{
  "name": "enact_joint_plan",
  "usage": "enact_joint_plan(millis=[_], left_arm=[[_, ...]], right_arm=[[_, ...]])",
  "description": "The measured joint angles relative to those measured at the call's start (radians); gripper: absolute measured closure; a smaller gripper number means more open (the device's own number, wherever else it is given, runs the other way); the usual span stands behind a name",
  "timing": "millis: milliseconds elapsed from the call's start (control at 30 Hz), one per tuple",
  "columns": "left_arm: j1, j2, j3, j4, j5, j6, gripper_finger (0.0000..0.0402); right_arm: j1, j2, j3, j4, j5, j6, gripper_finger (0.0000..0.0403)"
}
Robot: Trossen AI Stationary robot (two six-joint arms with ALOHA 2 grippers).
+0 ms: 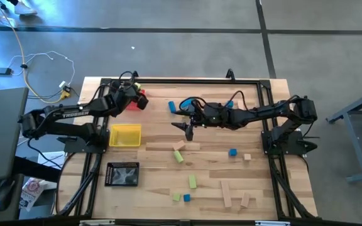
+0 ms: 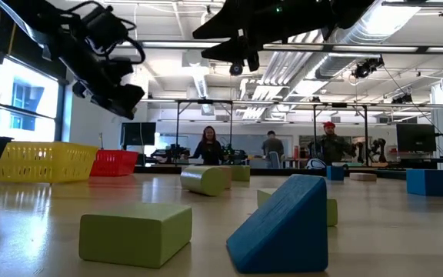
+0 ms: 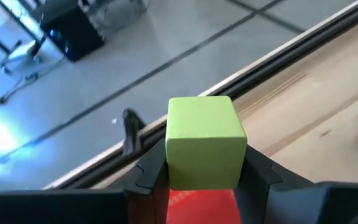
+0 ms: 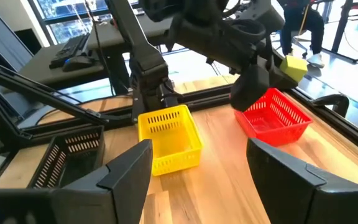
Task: Sort & place blocks by color
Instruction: Put the square green block into the red basket
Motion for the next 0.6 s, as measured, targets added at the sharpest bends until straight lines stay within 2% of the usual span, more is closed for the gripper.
enact_joint_plan(millis=[133,367,600], left_arm=[[0.071,0.024,0.000,-0.016,0.054,-0.001,0.0290],[0.161,0.055,0.000,-0.025,0.223,-0.001,0.0287],[0.178,0.078,0.000,-0.064,0.252,-0.001,0.0281]], right_arm=[[0.000,0.000,0.000,-0.023,0.022,0.000,0.0155],[0.000,0.000,0.000,-0.048,0.033,0.025,0.0155],[0.000,0.000,0.000,-0.063,0.032,0.026,0.0155]])
